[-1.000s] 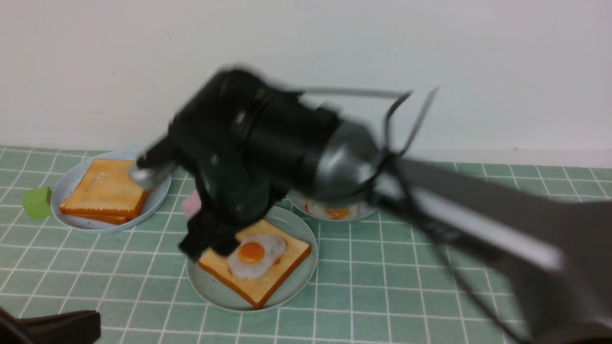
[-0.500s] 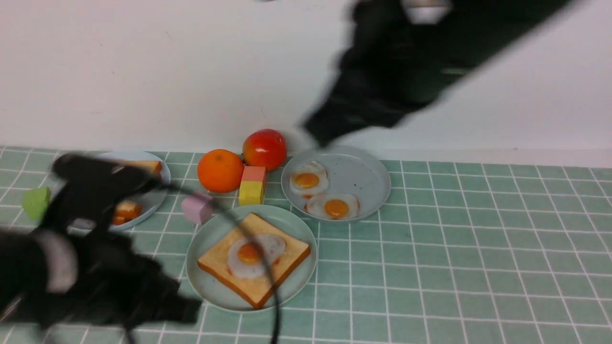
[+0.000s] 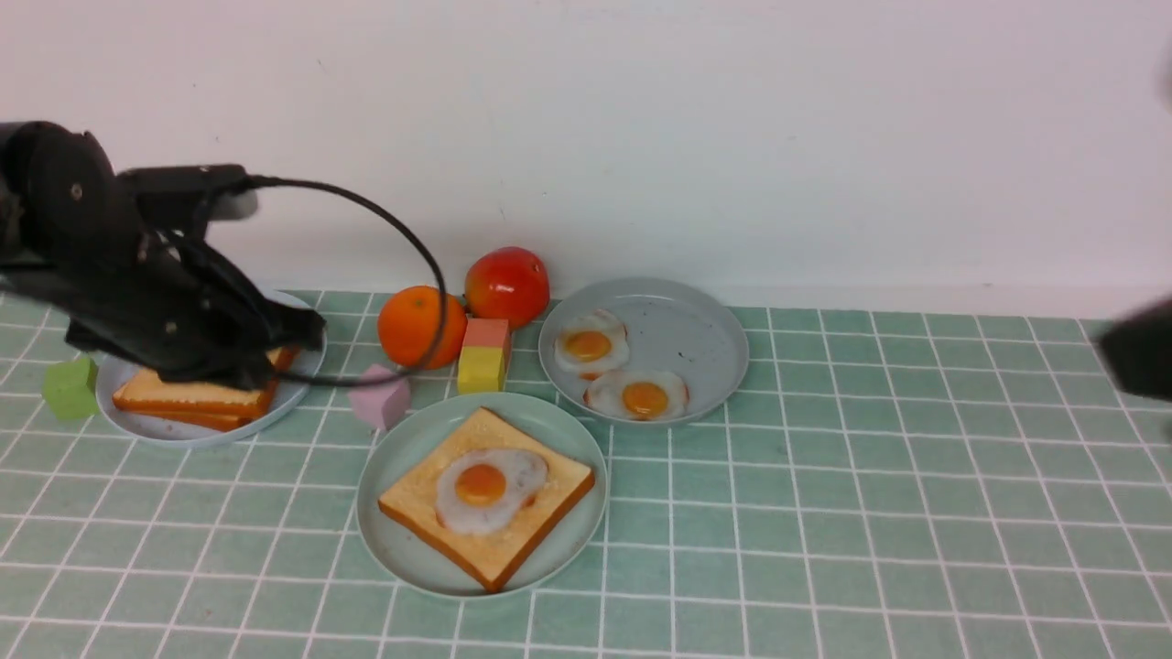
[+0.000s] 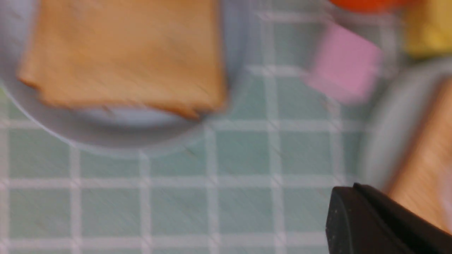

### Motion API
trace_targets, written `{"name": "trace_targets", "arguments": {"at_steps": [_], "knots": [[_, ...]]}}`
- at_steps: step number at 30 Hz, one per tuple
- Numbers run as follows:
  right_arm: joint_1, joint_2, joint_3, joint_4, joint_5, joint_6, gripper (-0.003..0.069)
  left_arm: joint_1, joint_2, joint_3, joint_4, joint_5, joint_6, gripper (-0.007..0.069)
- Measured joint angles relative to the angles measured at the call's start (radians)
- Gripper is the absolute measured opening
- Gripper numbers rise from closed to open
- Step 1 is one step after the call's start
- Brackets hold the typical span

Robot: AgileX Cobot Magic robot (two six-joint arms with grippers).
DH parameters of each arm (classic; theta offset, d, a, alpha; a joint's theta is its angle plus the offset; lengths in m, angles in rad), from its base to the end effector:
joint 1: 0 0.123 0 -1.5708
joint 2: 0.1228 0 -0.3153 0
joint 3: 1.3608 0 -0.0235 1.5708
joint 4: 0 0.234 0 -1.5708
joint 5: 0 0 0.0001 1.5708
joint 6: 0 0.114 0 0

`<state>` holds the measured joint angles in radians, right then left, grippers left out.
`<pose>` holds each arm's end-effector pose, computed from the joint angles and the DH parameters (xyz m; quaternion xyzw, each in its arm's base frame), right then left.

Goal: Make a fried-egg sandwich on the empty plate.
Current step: Use the left arm to grab a slice of bread

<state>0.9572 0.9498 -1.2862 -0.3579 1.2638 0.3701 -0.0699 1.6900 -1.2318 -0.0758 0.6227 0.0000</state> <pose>0.1038 0.0812 0.4389 -0.2560 0.8828 0.0766 0.3864 0.3631 -0.0305 0.2708 0.0103 0.9582 -0.0399 0.2831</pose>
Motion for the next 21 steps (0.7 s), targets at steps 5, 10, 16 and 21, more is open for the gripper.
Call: {"name": "trace_targets", "arguments": {"at_steps": [5, 10, 16, 21], "knots": [[0.0, -0.138, 0.058, 0.003, 0.006, 0.055, -0.0009, 0.021, 0.138, -0.126, 0.113, -0.049, 0.0, 0.0109], [0.0, -0.221, 0.068, 0.012, 0.007, 0.096, -0.0009, 0.021, 0.231, -0.181, 0.21, -0.141, 0.0, 0.0291], [0.0, -0.258, 0.082, 0.057, 0.007, 0.108, -0.0006, 0.021, 0.307, -0.187, 0.23, -0.222, 0.0, 0.0418], [0.0, -0.259, 0.085, 0.064, 0.007, 0.124, -0.0003, 0.021, 0.378, -0.191, 0.238, -0.26, 0.0, 0.0441]]}}
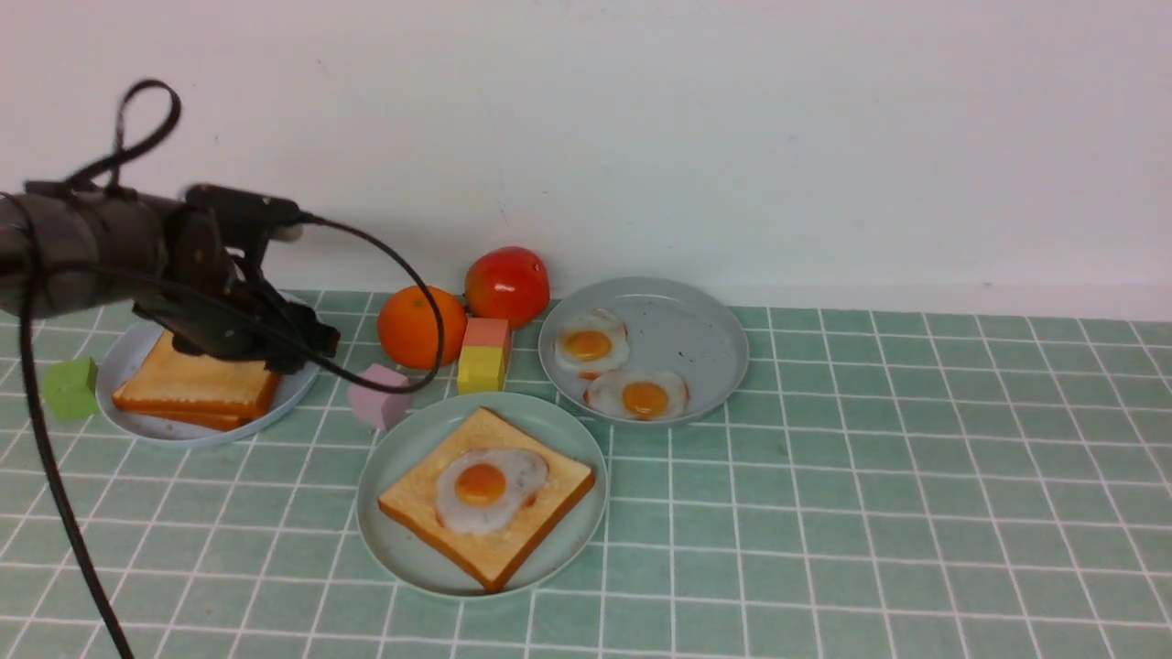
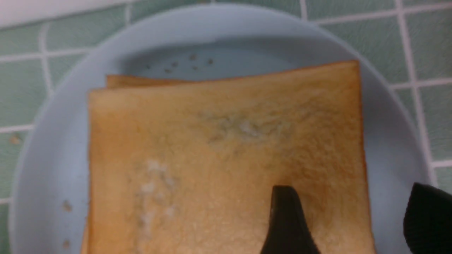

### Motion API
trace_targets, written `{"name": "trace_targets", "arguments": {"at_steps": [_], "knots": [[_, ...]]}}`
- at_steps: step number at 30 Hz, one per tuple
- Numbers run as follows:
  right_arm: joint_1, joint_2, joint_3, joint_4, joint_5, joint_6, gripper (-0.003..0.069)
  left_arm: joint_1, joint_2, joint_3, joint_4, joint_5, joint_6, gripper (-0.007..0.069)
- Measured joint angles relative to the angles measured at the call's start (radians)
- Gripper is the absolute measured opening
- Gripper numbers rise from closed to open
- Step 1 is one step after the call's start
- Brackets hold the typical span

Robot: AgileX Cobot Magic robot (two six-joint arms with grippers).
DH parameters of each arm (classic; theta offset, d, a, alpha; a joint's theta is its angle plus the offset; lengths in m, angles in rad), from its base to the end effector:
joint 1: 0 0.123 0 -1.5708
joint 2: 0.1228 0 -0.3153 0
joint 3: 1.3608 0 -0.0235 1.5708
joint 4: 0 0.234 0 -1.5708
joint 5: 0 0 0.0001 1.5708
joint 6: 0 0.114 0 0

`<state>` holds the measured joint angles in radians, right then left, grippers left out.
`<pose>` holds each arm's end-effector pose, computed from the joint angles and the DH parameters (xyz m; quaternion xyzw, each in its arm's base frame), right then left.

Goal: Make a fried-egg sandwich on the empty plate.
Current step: Use the left arm to grab a slice of bread, then use the left arm to place a slice of bread on the fried egg in the middle

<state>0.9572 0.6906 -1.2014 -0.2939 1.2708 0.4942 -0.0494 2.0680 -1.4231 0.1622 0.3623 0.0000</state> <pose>0.0546 0.0227 0.4360 -0.1833 0.8724 0.1766 0.4173 0.4632 -0.0164 0.1854 0.0859 0.9426 0.0435 0.3198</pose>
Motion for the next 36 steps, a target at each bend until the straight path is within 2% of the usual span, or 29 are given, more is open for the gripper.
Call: {"name": "trace_targets", "arguments": {"at_steps": [3, 6, 12, 16, 22, 25, 30, 33, 36], "knots": [[0.0, 0.0, 0.0, 0.01, -0.001, 0.003, 0.0, 0.0, 0.017, -0.006, 0.028, -0.012, 0.0, 0.0419], [0.0, 0.0, 0.0, 0.029, -0.006, 0.003, 0.0001, 0.0, 0.023, -0.008, 0.063, -0.014, 0.0, 0.0361], [0.0, 0.0, 0.0, 0.071, -0.007, 0.003, 0.0003, 0.0, 0.026, -0.012, 0.086, -0.001, 0.0, 0.0171], [0.0, 0.0, 0.0, 0.073, -0.007, -0.001, 0.0003, -0.002, 0.009, -0.012, 0.086, 0.021, 0.0, 0.0147], [0.0, 0.0, 0.0, 0.072, -0.007, -0.047, 0.0009, -0.014, -0.147, 0.003, 0.035, 0.209, 0.0, 0.0075], [0.0, 0.0, 0.0, 0.072, -0.007, -0.052, 0.0012, -0.081, -0.252, 0.035, 0.006, 0.27, 0.03, 0.0066], [0.0, 0.0, 0.0, 0.074, -0.007, -0.075, 0.0015, -0.294, -0.37, 0.151, -0.008, 0.288, 0.043, 0.0066], [0.0, 0.0, 0.0, 0.075, -0.007, -0.077, 0.0016, -0.432, -0.38, 0.204, 0.007, 0.286, 0.041, 0.0066], [0.0, 0.0, 0.0, 0.075, -0.007, -0.077, 0.0019, -0.515, -0.362, 0.216, 0.054, 0.275, 0.013, 0.0066]]}}
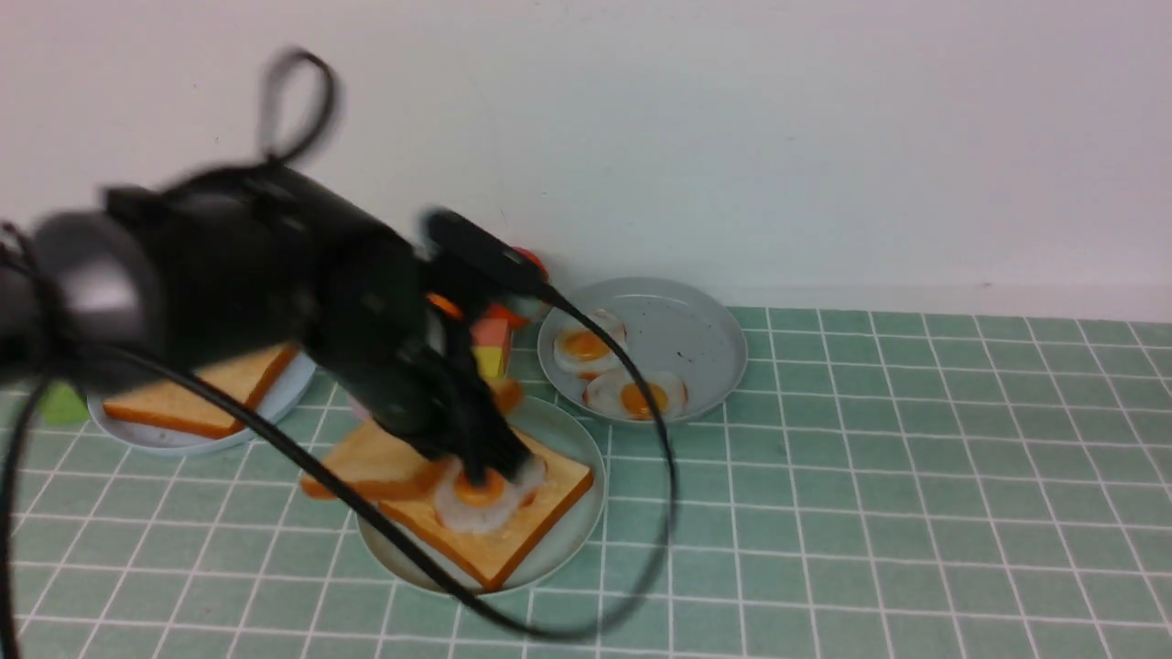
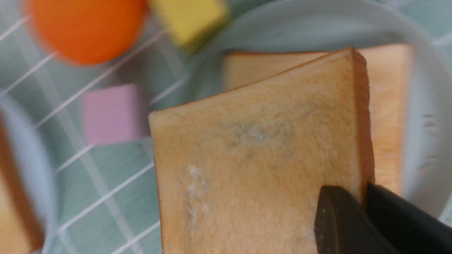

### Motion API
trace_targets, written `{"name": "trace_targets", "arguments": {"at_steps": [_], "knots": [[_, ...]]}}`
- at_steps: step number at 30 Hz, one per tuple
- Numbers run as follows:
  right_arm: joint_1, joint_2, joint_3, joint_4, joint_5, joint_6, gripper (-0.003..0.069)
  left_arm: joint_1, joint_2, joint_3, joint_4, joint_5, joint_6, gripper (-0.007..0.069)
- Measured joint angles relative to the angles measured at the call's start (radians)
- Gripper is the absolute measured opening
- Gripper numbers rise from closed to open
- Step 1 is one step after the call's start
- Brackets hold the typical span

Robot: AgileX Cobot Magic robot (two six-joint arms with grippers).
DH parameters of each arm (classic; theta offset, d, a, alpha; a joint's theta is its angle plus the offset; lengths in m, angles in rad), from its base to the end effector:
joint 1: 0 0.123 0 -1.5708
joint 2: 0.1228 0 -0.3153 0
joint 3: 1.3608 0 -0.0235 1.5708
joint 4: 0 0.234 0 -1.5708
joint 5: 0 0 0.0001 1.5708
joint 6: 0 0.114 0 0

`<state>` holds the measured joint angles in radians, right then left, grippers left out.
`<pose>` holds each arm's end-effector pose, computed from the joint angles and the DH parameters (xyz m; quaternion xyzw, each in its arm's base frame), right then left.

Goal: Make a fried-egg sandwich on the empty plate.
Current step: Use the left arm to place a slice of bread on the fried egg in the middle

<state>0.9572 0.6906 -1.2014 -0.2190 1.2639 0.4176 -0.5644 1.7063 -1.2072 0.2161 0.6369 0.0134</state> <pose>0.0491 0.0286 0.4349 -0.2230 0.8659 0.1922 0.4045 0.3134 -0.1812 0.2583 0.3381 0.9015 0.0114 0.2698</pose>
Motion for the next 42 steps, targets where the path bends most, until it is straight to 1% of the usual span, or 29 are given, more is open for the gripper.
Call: {"name": "trace_targets", "arguments": {"at_steps": [3, 5, 7, 12, 23, 25, 29, 30, 31, 32, 34, 35, 36, 39, 41, 42], "knots": [[0.0, 0.0, 0.0, 0.005, 0.0, 0.0, 0.0022, -0.051, 0.03, 0.0, 0.084, -0.033, -0.059, 0.0066], [0.0, 0.0, 0.0, 0.011, 0.0, -0.004, 0.0022, -0.07, 0.044, 0.0, 0.118, -0.048, -0.095, 0.0066], [0.0, 0.0, 0.0, 0.019, 0.0, -0.011, 0.0022, -0.086, 0.057, 0.0, 0.136, -0.054, -0.107, 0.0066], [0.0, 0.0, 0.0, 0.022, 0.0, -0.021, 0.0029, -0.117, 0.082, 0.0, 0.146, -0.074, -0.101, 0.0066], [0.0, 0.0, 0.0, 0.023, 0.0, -0.023, 0.0032, -0.12, 0.119, 0.0, 0.148, -0.085, -0.098, 0.0066], [0.0, 0.0, 0.0, 0.023, 0.0, -0.023, 0.0032, -0.12, 0.12, 0.0, 0.148, -0.084, -0.098, 0.0076], [0.0, 0.0, 0.0, 0.023, 0.0, -0.023, 0.0038, -0.12, 0.12, 0.0, 0.147, -0.079, -0.098, 0.0165], [0.0, 0.0, 0.0, 0.023, 0.0, -0.023, 0.004, -0.12, 0.12, 0.0, 0.146, -0.071, -0.098, 0.0202], [0.0, 0.0, 0.0, 0.023, 0.0, -0.023, 0.004, -0.12, 0.12, 0.0, 0.146, -0.07, -0.098, 0.0208], [0.0, 0.0, 0.0, 0.023, 0.0, -0.023, 0.0042, -0.12, 0.119, 0.0, 0.141, -0.065, -0.098, 0.0256], [0.0, 0.0, 0.0, 0.023, 0.0, -0.024, 0.0043, -0.12, 0.11, 0.0, 0.13, -0.061, -0.098, 0.0309], [0.0, 0.0, 0.0, 0.023, 0.0, -0.024, 0.0043, -0.12, 0.109, 0.0, 0.128, -0.059, -0.098, 0.0313], [0.0, 0.0, 0.0, 0.022, 0.0, -0.024, 0.0046, -0.12, 0.094, 0.0, 0.107, -0.054, -0.098, 0.0341], [0.0, 0.0, 0.0, 0.022, 0.0, -0.024, 0.0049, -0.123, 0.044, 0.0, 0.054, -0.026, -0.098, 0.0358], [0.001, 0.0, 0.0, 0.019, 0.0, -0.024, 0.0051, -0.131, -0.018, 0.0, 0.027, -0.004, -0.1, 0.0344], [0.001, 0.0, 0.0, 0.015, 0.0, -0.024, 0.0052, -0.137, -0.058, 0.0, 0.016, 0.005, -0.106, 0.0323]]}}
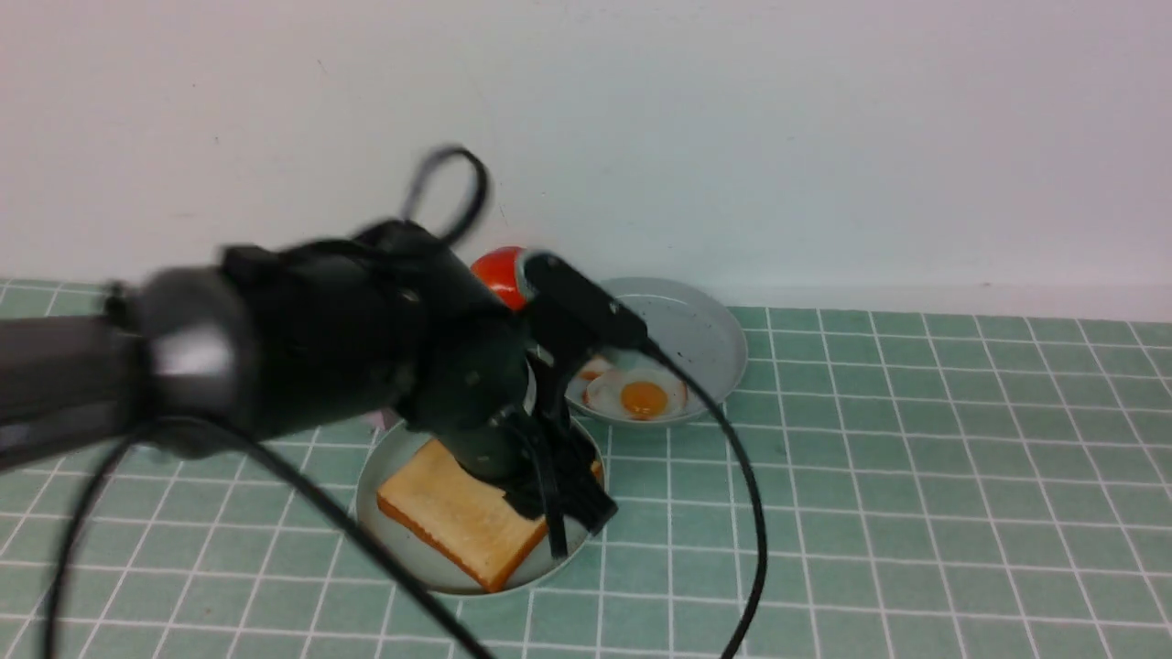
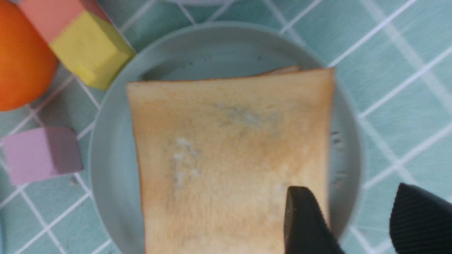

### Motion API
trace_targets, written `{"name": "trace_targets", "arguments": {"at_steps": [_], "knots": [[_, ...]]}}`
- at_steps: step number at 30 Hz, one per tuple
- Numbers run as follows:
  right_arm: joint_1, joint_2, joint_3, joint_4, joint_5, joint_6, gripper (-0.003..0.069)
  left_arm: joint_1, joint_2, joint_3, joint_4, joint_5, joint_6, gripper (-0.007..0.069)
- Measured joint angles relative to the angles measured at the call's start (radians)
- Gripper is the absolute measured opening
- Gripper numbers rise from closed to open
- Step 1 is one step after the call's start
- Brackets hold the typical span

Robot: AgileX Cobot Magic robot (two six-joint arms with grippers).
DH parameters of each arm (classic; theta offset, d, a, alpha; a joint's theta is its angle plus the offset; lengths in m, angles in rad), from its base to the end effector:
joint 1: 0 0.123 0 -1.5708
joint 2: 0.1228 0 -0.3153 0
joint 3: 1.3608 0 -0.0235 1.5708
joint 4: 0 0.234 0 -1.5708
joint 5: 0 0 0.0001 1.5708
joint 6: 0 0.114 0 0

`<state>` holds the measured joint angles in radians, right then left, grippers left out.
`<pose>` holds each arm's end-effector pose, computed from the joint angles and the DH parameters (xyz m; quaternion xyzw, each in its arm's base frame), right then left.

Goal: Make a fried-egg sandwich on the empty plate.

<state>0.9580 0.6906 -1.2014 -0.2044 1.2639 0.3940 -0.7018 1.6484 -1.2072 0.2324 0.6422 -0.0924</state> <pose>0.0479 0.0297 0.4346 -0.2348 0.8635 0.1934 0.4024 0.2797 -0.2158 0.2789 0.3519 0.8879 -0.0232 0.2955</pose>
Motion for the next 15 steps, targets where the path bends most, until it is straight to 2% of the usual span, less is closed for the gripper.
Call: {"name": "trace_targets", "arguments": {"at_steps": [1, 5, 8, 15], "knots": [[0.0, 0.0, 0.0, 0.0, 0.0, 0.0, 0.0052, -0.003, -0.009, 0.0, -0.003, 0.004, -0.005, 0.0318], [0.0, -0.005, 0.0, -0.019, 0.007, 0.0, 0.0057, -0.052, -0.288, 0.038, -0.061, 0.009, -0.088, 0.0105], [0.0, -0.024, 0.001, -0.025, 0.007, 0.0, 0.0059, -0.071, -0.463, 0.117, -0.071, -0.045, -0.111, -0.0011], [0.0, -0.134, 0.028, -0.041, 0.007, 0.0, 0.0061, -0.074, -0.841, 0.466, -0.086, -0.252, -0.119, -0.0013]]}}
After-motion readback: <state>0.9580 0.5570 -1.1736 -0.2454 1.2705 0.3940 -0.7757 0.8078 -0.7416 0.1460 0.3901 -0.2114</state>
